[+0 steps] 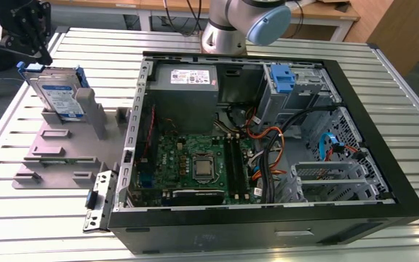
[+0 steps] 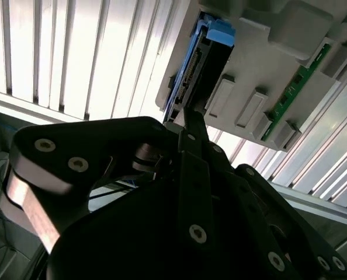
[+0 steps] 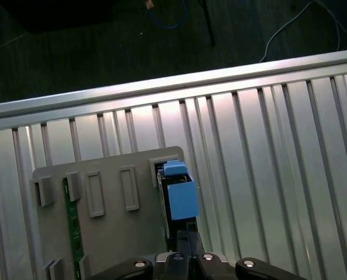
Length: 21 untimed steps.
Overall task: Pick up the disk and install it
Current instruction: 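Pick up the disk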
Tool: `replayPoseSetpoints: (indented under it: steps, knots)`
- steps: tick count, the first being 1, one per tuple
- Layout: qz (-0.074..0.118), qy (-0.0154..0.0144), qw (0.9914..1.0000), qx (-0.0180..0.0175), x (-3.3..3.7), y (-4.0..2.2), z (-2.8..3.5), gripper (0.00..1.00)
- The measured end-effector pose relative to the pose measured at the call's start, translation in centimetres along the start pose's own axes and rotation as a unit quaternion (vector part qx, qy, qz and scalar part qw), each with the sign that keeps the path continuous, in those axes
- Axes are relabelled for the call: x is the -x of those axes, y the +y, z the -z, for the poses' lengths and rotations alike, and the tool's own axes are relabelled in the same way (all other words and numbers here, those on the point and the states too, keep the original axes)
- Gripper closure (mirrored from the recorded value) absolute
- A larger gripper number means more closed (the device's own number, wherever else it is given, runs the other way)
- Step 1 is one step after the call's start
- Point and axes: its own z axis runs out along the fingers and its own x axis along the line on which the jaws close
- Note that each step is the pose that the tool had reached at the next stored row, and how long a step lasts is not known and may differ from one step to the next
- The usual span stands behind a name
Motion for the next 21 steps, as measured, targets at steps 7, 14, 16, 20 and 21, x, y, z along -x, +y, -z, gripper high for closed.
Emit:
replayPoseSetpoints:
  steps: [7, 14, 16, 20, 21]
  knots:
    - [0.002, 0.0005, 1.0, 0.0001, 0.08, -0.46, -0.03, 0.89]
    - [0.011, 0.0065, 0.99992, -0.0002, 0.1, -0.66, -0.17, 0.89]
    - [0.013, 0.0074, 0.99988, -0.0001, 0.1, -0.66, -0.18, 0.89]
    - [0.016, 0.0075, 0.99984, 0.0, 0.1, -0.66, -0.19, 0.89]
    - [0.016, 0.0075, 0.99984, 0.0, 0.1, -0.66, -0.19, 0.89]
